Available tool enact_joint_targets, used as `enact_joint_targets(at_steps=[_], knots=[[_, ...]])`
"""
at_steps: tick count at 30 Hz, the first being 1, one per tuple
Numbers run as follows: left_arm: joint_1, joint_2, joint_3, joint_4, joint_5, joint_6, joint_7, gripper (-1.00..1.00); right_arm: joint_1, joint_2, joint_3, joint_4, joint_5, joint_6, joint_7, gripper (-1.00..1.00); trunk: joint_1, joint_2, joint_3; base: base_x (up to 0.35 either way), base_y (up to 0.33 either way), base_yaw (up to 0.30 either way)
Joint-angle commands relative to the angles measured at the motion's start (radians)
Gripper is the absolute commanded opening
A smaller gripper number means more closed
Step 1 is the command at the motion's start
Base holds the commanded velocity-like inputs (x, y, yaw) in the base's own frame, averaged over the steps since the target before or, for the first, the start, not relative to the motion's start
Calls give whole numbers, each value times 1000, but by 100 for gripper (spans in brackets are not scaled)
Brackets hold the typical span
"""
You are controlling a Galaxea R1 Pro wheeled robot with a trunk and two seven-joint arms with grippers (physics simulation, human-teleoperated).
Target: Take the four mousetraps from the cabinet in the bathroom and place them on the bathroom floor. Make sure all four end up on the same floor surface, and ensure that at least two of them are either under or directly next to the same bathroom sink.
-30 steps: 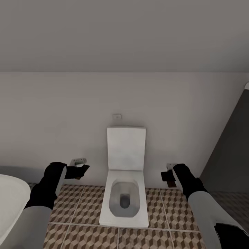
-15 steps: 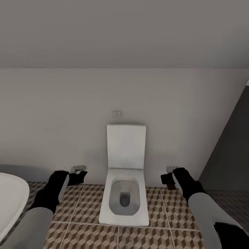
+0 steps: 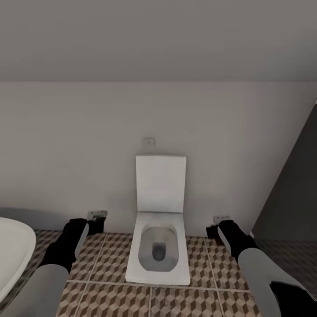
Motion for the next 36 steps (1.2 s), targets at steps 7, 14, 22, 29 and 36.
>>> enact_joint_targets(at_steps=[7,14,22,29,36], knots=[[-1,-2,3,9,-6,-49,-4,-100,-1,1,-12,66,7,-80,-44,-100,27,-50,-23,0,0,0],[-1,-2,5,14,-7,-73,-4,-100,-1,1,-14,109,6,-138,-50,-100,54,-99,-45,0,0,0],[-1,-3,5,15,-10,-128,-2,-100,-1,3,-14,119,6,-155,-50,-100,84,-155,-70,0,0,0],[-1,-4,1,17,-9,-200,0,-100,-1,2,-14,120,5,-156,-50,-100,111,-204,-92,0,0,0],[-1,-6,-3,23,-9,-220,30,-100,-1,0,-14,120,5,-156,-50,-100,138,-253,-114,0,0,0]])
